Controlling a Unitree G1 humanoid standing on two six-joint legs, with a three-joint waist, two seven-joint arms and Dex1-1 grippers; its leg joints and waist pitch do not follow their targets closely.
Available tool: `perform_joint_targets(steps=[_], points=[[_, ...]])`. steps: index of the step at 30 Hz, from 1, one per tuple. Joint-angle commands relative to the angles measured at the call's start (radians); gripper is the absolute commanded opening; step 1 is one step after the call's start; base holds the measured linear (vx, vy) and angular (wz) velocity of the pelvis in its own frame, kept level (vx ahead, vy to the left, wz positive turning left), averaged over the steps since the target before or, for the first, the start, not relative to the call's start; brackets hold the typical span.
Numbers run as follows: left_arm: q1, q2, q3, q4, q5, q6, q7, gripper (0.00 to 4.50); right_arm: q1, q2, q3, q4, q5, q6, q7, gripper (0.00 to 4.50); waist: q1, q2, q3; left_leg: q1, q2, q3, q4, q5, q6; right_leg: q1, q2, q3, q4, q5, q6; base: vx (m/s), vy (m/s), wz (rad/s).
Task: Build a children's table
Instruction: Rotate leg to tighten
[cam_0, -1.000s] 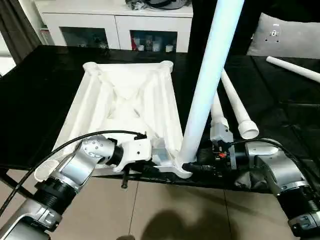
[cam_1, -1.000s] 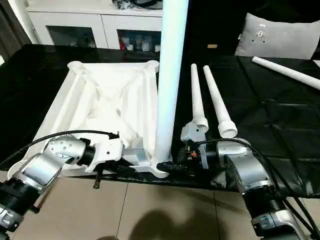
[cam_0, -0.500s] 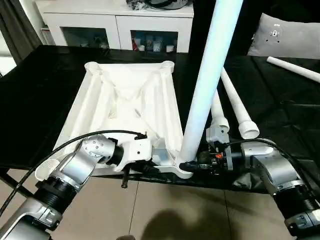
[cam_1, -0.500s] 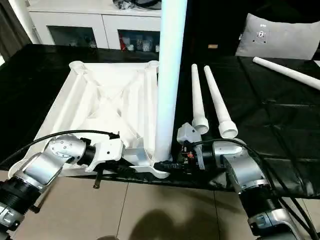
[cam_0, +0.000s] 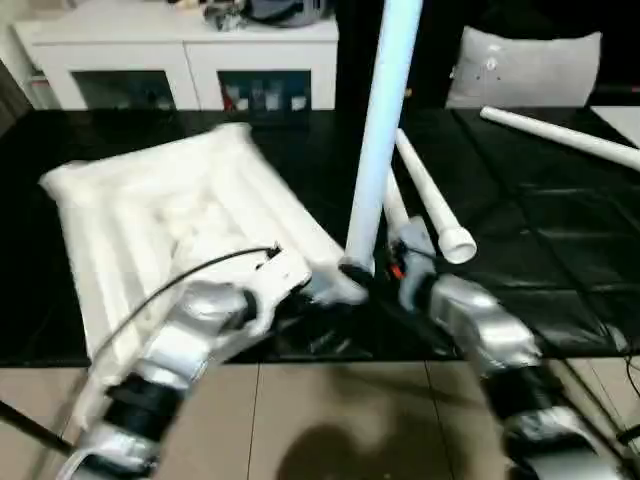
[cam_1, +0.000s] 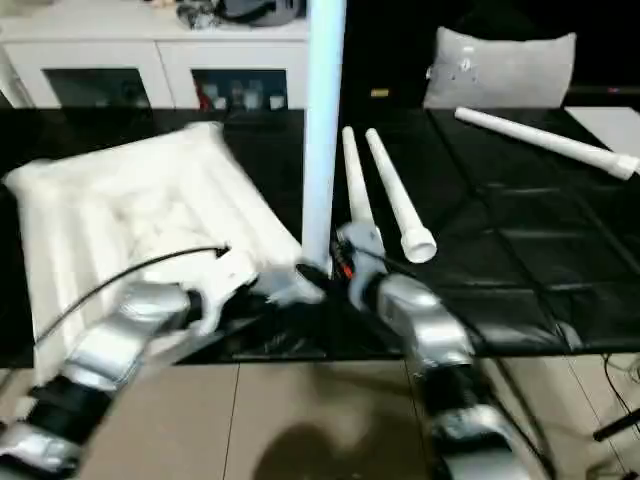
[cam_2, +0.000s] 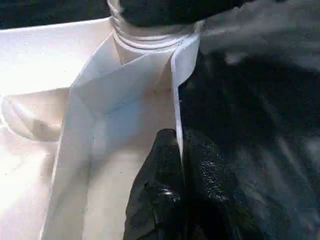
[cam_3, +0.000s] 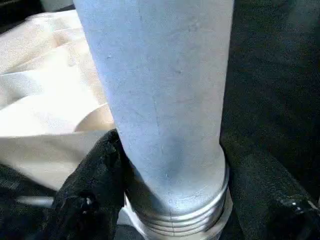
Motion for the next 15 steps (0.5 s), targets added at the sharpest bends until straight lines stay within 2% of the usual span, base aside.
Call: perform_joint_targets(steps=[1,2,3,6,7,8,10,11,13,14,15], points=[[-0.018,-0.060,-0.060,-0.055,-0.050,-0.045,-0.032,0.00,-0.002,0.019,0.031,0.046,-0.027,-0.017,-0.023,2.57,0.011,-0.007,-0.046,-0.004,0.065,-0.033,-0.067,-0.145,0.076,0.039,-0.125,0.066,-0.114,-0.525,-0.026,0.000,0.000,0.00],[-0.024,-0.057,-0.061,-0.053,-0.038,-0.046,-0.018,0.00,0.005,0.028,0.014,0.039,-0.016,-0.025,-0.018,2.92,0.014,-0.013,-0.049,-0.012,0.072,-0.035,-0.070,-0.120,0.088,0.044,-0.125,0.070,-0.104,-0.465,-0.038,0.000,0.000,0.00],[-0.025,-0.053,-0.061,-0.051,-0.034,-0.046,-0.017,0.00,0.007,0.027,0.010,0.037,-0.015,-0.028,-0.017,3.13,0.016,-0.012,-0.049,-0.012,0.074,-0.035,-0.071,-0.111,0.093,0.043,-0.126,0.072,-0.099,-0.441,-0.046,0.000,0.000,0.00],[-0.027,-0.026,-0.067,-0.038,-0.010,-0.060,-0.024,0.00,0.018,0.002,-0.007,0.031,-0.007,-0.044,0.004,3.29,0.026,-0.006,-0.053,-0.015,0.076,-0.034,-0.069,-0.065,0.108,0.045,-0.127,0.078,-0.084,-0.347,-0.081,0.000,0.000,0.00],[-0.027,-0.026,-0.067,-0.038,-0.010,-0.060,-0.024,0.00,0.018,0.002,-0.007,0.031,-0.007,-0.044,0.004,3.48,0.033,-0.006,-0.056,-0.012,0.078,-0.032,-0.067,-0.052,0.113,0.045,-0.127,0.079,-0.079,-0.316,-0.093,0.000,0.000,0.00],[-0.023,-0.011,-0.067,-0.037,0.000,-0.062,-0.033,0.00,0.027,-0.021,-0.018,0.030,0.000,-0.067,0.021,3.60,0.043,0.000,-0.059,-0.009,0.083,-0.031,-0.067,-0.031,0.116,0.042,-0.127,0.082,-0.072,-0.267,-0.110,0.000,0.000,0.00],[-0.022,0.001,-0.068,-0.035,0.003,-0.065,-0.041,0.00,0.034,-0.040,-0.023,0.023,0.005,-0.084,0.040,3.73,0.048,-0.001,-0.060,-0.015,0.085,-0.033,-0.067,-0.006,0.124,0.047,-0.126,0.082,-0.062,-0.213,-0.122,0.000,0.000,0.00],[-0.020,0.015,-0.073,-0.035,0.006,-0.075,-0.053,0.00,0.044,-0.058,-0.026,0.009,0.014,-0.090,0.069,3.81,0.055,0.003,-0.060,-0.013,0.091,-0.034,-0.066,0.000,0.130,0.045,-0.130,0.082,-0.060,-0.180,-0.134,0.000,0.000,0.00],[-0.019,0.034,-0.079,-0.030,0.010,-0.094,-0.072,0.00,0.057,-0.081,-0.029,-0.015,0.027,-0.092,0.116,4.00,0.060,0.007,-0.061,-0.015,0.089,-0.033,-0.064,-0.009,0.131,0.049,-0.132,0.081,-0.059,-0.174,-0.137,0.000,0.000,0.00],[-0.019,0.051,-0.087,-0.025,0.015,-0.112,-0.089,0.00,0.067,-0.104,-0.030,-0.036,0.038,-0.093,0.162,4.08,0.063,0.004,-0.061,-0.017,0.088,-0.034,-0.064,-0.014,0.136,0.050,-0.130,0.081,-0.061,-0.178,-0.131,0.000,0.000,0.00],[-0.016,0.079,-0.097,-0.018,0.020,-0.142,-0.121,0.00,0.080,-0.134,-0.032,-0.065,0.054,-0.087,0.217,4.25,0.066,0.018,-0.061,-0.018,0.089,-0.036,-0.064,-0.015,0.134,0.049,-0.130,0.080,-0.060,-0.178,-0.125,0.000,0.000,0.00]])
